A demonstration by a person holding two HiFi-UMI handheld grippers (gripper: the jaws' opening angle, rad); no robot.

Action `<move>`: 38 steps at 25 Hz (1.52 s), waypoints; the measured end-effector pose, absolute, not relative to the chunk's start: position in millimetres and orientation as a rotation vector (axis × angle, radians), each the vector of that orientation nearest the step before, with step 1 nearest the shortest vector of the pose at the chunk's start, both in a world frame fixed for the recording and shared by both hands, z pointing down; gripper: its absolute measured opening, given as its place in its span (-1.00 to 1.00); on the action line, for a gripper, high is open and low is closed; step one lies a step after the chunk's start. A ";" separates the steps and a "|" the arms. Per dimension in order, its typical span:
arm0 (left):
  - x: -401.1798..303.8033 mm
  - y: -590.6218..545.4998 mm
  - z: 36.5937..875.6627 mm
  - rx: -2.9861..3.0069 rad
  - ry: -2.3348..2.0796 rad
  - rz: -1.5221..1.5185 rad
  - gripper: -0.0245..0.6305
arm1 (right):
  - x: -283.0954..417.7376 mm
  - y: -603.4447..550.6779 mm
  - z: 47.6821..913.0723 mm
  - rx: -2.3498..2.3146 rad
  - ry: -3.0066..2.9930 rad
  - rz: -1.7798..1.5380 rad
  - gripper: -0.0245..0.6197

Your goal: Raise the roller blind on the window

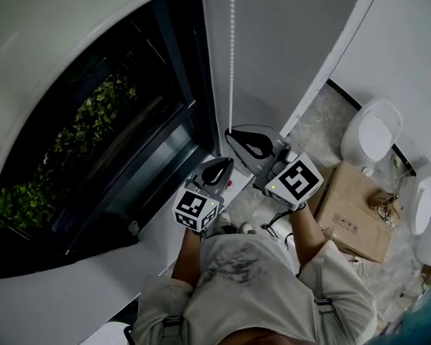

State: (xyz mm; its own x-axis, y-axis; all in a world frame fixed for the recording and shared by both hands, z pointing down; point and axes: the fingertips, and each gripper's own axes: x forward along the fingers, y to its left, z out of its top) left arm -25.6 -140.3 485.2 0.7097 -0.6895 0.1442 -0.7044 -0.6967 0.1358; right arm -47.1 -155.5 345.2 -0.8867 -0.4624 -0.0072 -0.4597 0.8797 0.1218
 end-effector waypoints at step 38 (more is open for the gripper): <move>-37.4 -114.4 484.1 2.690 -1.137 0.088 -0.79 | -43.3 -137.8 416.7 0.705 -2.953 -0.063 -0.89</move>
